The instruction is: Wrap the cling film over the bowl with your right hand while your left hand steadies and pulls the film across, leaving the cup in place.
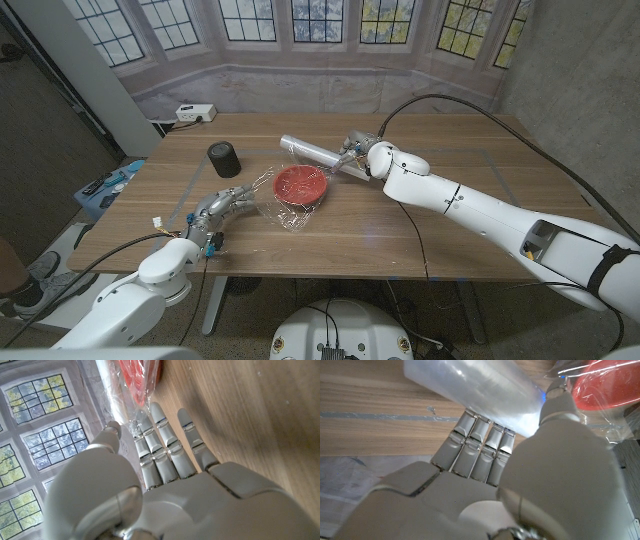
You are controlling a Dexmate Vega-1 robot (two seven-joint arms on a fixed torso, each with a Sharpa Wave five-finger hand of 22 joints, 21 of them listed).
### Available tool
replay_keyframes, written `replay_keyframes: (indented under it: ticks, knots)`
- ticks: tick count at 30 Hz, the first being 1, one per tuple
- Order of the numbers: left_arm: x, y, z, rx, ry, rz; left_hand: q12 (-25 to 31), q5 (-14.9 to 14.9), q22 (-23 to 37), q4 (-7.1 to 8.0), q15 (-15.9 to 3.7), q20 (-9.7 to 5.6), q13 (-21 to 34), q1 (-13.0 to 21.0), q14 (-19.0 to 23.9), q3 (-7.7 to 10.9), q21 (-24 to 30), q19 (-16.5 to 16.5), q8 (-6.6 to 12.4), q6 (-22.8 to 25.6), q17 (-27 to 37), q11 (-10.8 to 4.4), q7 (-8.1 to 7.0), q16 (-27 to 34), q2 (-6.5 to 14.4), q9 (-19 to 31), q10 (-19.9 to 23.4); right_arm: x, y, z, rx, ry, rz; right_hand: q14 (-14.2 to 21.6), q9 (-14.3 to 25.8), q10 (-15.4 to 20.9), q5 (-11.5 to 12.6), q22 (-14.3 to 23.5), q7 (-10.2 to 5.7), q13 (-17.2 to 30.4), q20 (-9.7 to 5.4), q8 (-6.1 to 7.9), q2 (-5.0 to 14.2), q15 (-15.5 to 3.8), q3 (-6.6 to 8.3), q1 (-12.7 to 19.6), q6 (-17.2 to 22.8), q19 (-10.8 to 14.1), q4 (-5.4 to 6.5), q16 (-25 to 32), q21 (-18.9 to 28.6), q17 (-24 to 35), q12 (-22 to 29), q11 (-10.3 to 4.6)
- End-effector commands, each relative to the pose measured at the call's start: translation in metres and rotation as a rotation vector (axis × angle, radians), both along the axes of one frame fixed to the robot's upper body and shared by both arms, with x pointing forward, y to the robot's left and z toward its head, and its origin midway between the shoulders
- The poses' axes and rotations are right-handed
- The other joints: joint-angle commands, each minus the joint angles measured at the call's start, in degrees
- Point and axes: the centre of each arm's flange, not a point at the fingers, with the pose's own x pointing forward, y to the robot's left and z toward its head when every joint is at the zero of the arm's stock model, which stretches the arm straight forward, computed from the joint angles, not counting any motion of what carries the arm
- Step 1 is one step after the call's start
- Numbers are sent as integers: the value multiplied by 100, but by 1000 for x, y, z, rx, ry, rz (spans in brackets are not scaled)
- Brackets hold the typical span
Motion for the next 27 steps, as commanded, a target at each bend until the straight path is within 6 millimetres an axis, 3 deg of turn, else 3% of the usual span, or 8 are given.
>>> replay_keyframes:
  ticks: [1,27]
  knots:
    - [-2,-2,-4,-17,14,-1,41,-3,8,-34,17,2,35,1122,14,31,39,-3,-15,52,19,20,53,-15,1046,24,11,8,-1,-3,-20,-5,-7,33,19,5,37,15,-177,20,-189,35,1315,-360,-26,1257,207,-6,-17,1,46,34,2,10]
    - [-7,-3,-19,-72,51,-26,90,-8,7,-50,69,28,145,1160,-70,59,90,-63,-31,100,86,54,112,-45,1020,38,-8,15,-9,-9,-46,-16,-28,34,21,23,33,14,-172,37,-195,33,1315,-361,-44,1249,224,-6,-16,-10,60,49,5,12]
